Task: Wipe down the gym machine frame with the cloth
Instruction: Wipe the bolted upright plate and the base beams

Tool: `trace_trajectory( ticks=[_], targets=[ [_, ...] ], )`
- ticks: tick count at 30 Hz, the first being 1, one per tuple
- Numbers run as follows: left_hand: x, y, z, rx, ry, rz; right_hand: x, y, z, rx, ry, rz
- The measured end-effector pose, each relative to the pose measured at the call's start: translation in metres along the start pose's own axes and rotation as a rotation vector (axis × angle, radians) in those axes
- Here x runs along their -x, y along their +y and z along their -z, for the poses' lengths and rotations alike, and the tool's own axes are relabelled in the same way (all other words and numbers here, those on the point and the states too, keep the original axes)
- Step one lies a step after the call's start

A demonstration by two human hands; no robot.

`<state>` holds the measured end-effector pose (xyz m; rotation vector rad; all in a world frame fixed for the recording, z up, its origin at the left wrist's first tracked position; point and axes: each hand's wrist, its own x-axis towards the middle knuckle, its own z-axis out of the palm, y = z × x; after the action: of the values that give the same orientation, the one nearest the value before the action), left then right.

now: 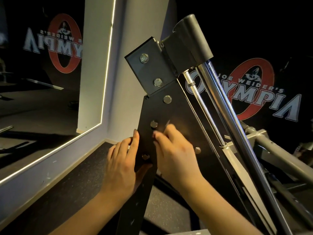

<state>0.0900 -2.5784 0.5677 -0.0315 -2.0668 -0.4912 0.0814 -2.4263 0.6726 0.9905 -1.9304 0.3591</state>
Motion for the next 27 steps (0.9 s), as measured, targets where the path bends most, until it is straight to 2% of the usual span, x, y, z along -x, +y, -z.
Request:
trace_trajectory(
  ticks=[2, 6, 7, 10, 12, 16, 17, 21, 23, 27],
  targets=[
    [0.000, -0.001, 0.000, -0.018, -0.006, 0.006, 0.001, 0.004, 0.006, -0.030, -0.049, -0.018],
    [0.000, -0.002, -0.001, -0.022, -0.008, 0.015, -0.022, 0.022, 0.023, -0.068, 0.228, -0.132],
    [0.000, -0.002, -0.002, -0.023, -0.006, 0.010, -0.020, 0.018, 0.019, -0.079, 0.214, -0.129],
    [0.001, -0.003, -0.003, -0.036, 0.000, 0.008, 0.009, 0.000, -0.003, -0.054, 0.014, -0.101],
    [0.001, -0.003, -0.004, -0.040, 0.006, 0.013, 0.007, 0.002, 0.001, -0.079, -0.035, -0.127],
    [0.001, -0.001, -0.002, -0.024, 0.008, 0.009, -0.028, 0.020, 0.026, -0.087, 0.231, -0.211],
    [0.001, -0.001, -0.002, -0.021, 0.012, 0.010, -0.029, 0.018, 0.025, -0.099, 0.239, -0.213],
    [0.002, -0.003, -0.004, -0.037, 0.008, 0.006, -0.003, -0.007, 0.007, -0.084, -0.034, -0.252],
    [0.001, -0.003, -0.004, -0.046, 0.002, 0.009, -0.008, 0.000, 0.013, -0.102, -0.071, -0.293],
    [0.001, -0.001, -0.002, -0.021, 0.009, 0.008, -0.040, 0.016, 0.033, -0.112, 0.194, -0.337]
  ],
)
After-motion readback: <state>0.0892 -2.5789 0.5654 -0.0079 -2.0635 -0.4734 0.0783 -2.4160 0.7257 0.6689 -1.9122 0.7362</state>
